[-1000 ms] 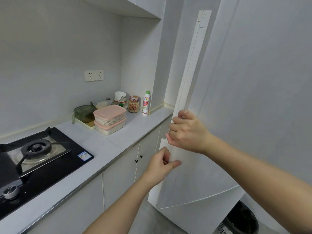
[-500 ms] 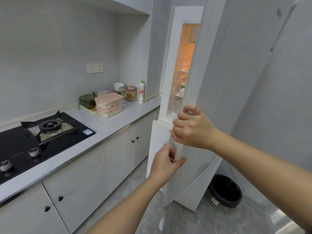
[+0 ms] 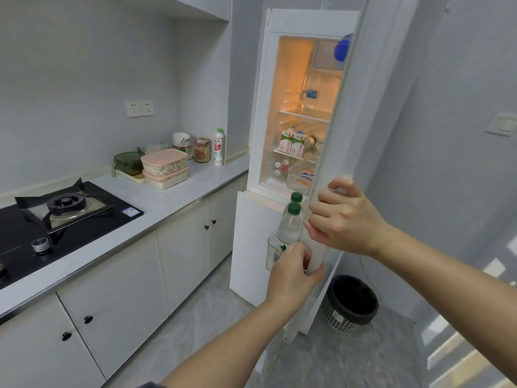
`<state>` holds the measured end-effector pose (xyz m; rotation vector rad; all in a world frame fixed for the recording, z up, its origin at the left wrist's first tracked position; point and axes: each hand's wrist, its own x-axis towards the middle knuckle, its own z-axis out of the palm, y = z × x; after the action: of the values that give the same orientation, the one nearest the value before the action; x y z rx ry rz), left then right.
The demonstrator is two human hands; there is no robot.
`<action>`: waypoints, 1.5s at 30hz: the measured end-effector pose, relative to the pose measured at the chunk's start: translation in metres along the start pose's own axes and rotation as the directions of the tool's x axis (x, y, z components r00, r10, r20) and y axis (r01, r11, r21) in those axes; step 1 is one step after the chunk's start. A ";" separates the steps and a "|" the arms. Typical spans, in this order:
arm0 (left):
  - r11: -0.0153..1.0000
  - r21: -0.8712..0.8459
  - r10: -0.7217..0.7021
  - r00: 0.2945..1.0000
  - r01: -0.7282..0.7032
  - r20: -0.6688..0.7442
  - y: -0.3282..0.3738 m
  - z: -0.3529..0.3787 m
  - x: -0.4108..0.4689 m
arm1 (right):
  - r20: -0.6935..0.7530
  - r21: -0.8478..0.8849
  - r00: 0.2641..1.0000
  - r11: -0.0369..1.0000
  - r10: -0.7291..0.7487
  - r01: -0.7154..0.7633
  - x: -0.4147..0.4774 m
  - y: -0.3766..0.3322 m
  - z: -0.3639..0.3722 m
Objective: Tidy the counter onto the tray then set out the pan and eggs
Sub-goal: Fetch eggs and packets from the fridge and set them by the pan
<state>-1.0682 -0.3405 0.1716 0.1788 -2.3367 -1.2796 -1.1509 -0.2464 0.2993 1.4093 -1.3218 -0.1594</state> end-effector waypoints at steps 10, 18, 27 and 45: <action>0.986 -0.167 -0.011 0.994 -0.008 -0.113 -0.082 -0.082 0.000 | 0.287 0.425 0.773 0.648 0.566 -0.632 0.039 -0.079 -0.002; 0.934 -0.356 -0.140 0.950 0.034 -0.278 -0.124 -0.163 0.075 | 0.616 0.560 0.307 -0.130 0.725 -0.818 0.103 -0.110 0.117; 0.935 -0.352 -0.032 0.981 -0.038 -0.193 -0.182 -0.239 0.211 | 0.658 0.504 -0.070 -0.508 0.750 -0.699 0.151 -0.082 0.249; 0.864 -0.489 0.182 0.980 -0.122 0.078 -0.201 -0.118 0.510 | 0.329 0.524 -0.329 -0.461 0.885 -0.716 0.077 0.086 0.437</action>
<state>-1.4855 -0.7093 0.2318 -0.2506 -1.9936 -1.7812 -1.4880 -0.5436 0.2537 0.0661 -1.9148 1.8375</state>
